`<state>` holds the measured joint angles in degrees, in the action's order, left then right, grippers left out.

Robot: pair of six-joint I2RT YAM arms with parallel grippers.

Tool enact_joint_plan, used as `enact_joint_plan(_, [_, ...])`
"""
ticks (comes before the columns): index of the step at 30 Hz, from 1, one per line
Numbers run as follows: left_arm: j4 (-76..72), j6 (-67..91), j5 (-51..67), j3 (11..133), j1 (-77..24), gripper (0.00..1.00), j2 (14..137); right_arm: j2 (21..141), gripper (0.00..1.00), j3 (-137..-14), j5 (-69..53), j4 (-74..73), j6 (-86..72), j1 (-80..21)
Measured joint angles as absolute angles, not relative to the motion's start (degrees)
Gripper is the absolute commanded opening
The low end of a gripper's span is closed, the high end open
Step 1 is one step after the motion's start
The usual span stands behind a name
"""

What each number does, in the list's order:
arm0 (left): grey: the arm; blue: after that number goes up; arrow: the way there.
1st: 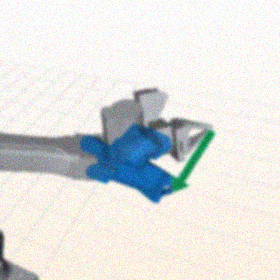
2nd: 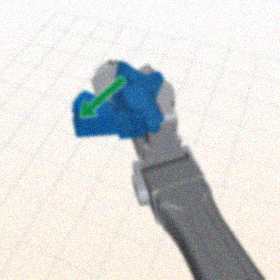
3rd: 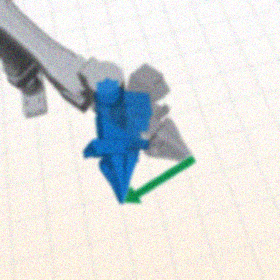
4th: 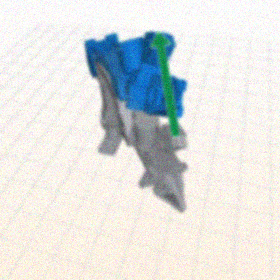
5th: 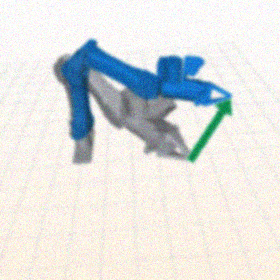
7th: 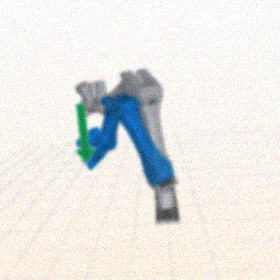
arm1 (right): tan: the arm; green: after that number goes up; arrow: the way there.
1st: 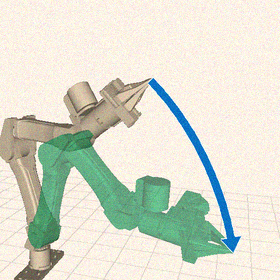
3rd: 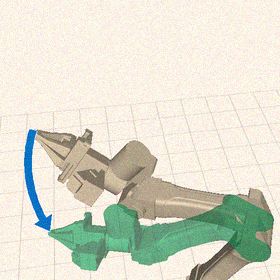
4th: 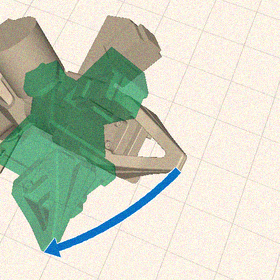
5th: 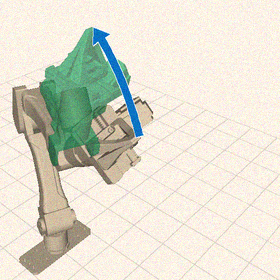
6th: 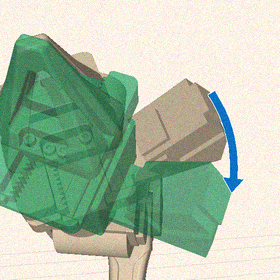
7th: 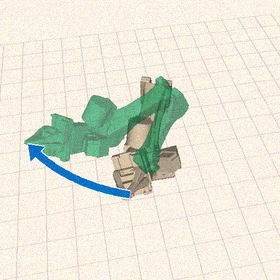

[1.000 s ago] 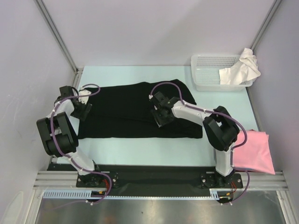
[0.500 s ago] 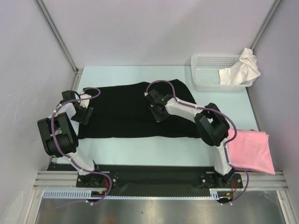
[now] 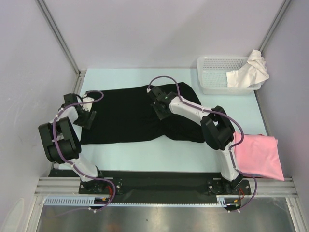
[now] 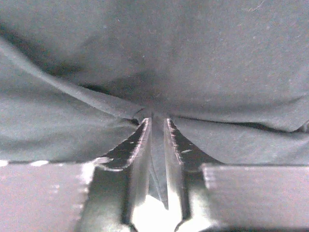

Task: Fold and stack the t-shirts
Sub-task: Fold the tshirt

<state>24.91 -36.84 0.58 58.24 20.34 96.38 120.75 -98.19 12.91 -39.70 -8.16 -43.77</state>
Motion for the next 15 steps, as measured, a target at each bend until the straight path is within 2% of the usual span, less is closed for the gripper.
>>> enact_joint_plan(3, [24.91,-36.86,0.56,58.24,20.34,0.87,96.38,121.97,0.03,-98.50,13.10,-39.92,-7.49,-43.77])
enact_joint_plan(5, [24.91,-36.91,0.45,58.24,20.32,0.87,96.36,122.58,0.00,-98.50,13.08,-40.36,-7.33,-43.64])
enact_joint_plan(9, [24.91,-36.99,0.19,58.22,20.32,0.87,96.31,122.80,0.14,-98.72,12.80,-41.32,-7.44,-43.51])
enact_joint_plan(10, [24.91,-37.01,0.19,58.19,20.32,0.87,96.27,122.80,0.22,-98.72,12.78,-41.39,-7.49,-43.44])
enact_joint_plan(15, [24.88,-37.06,0.16,58.06,20.34,0.87,95.83,122.67,0.26,-98.08,12.64,-41.89,-7.44,-43.51])
